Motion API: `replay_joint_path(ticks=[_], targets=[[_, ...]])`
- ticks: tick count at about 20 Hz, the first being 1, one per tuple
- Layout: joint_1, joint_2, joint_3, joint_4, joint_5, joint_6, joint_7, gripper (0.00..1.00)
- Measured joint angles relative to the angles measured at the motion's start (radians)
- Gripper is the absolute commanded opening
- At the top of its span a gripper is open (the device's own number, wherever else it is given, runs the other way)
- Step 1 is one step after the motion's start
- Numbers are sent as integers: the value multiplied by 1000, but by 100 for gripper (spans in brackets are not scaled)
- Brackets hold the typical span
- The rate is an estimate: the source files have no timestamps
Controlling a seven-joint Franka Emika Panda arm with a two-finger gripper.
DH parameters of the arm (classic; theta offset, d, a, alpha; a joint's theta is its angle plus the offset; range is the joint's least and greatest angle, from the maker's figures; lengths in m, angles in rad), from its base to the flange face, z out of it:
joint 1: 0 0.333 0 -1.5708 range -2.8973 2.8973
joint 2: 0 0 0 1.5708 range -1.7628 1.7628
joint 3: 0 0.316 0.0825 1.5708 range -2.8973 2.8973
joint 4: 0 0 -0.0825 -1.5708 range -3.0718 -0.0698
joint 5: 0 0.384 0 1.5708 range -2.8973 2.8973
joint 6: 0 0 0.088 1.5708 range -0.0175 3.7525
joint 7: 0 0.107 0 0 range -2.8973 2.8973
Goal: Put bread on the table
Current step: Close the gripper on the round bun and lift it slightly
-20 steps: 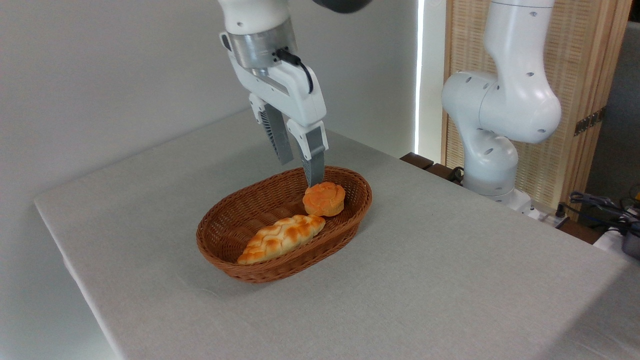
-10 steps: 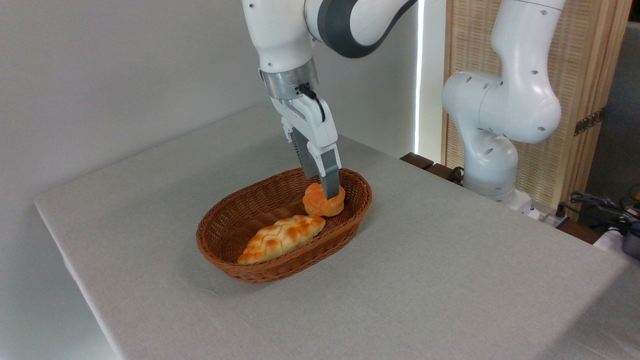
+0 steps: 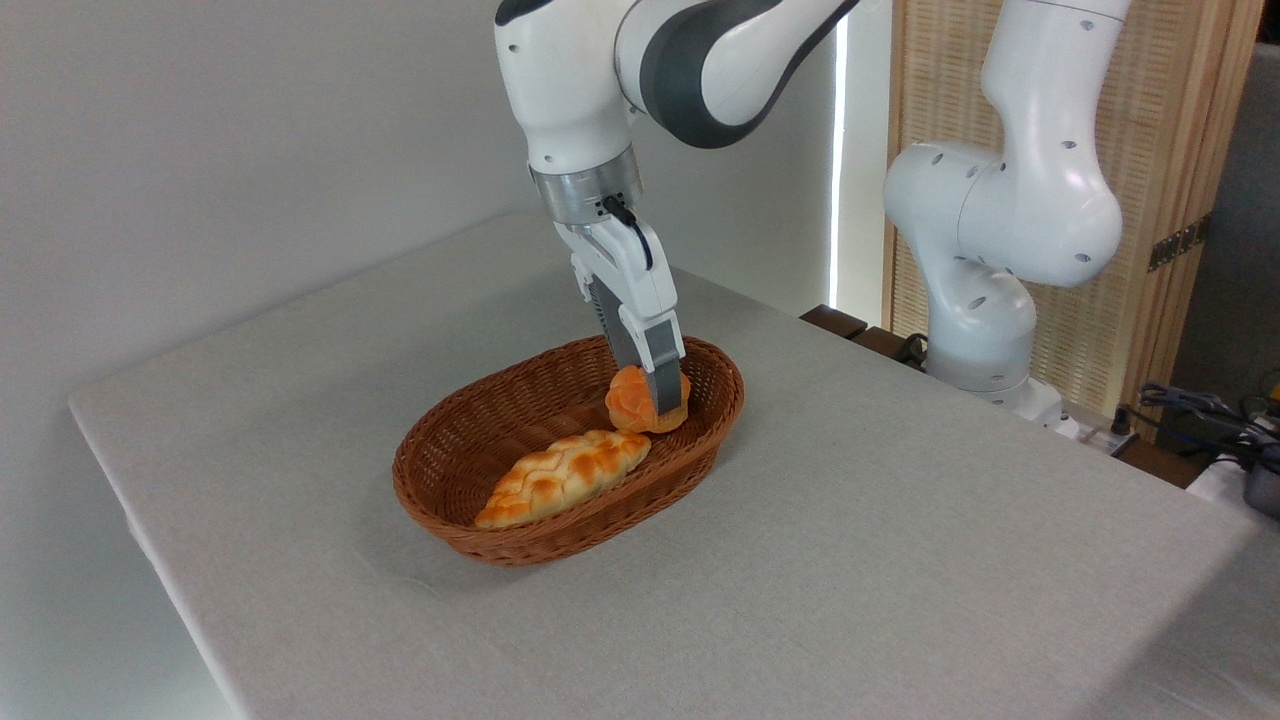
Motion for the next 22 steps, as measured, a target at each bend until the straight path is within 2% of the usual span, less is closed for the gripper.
replay_joint_path(ticks=[1,2,3,4,5,9,22], targets=[[0,0,-1,-6,0,8,0,75],[0,1,-4,-13,0,18,1,56],[0,1,-11,-20,0,29,1,45],[0,1,-18,-24,0,35,3,36],[0,1,-23,-26,0,38,14,32],[4,1,-25,-26,0,39,55,31],[8,0,-25,-24,0,39,57,33]])
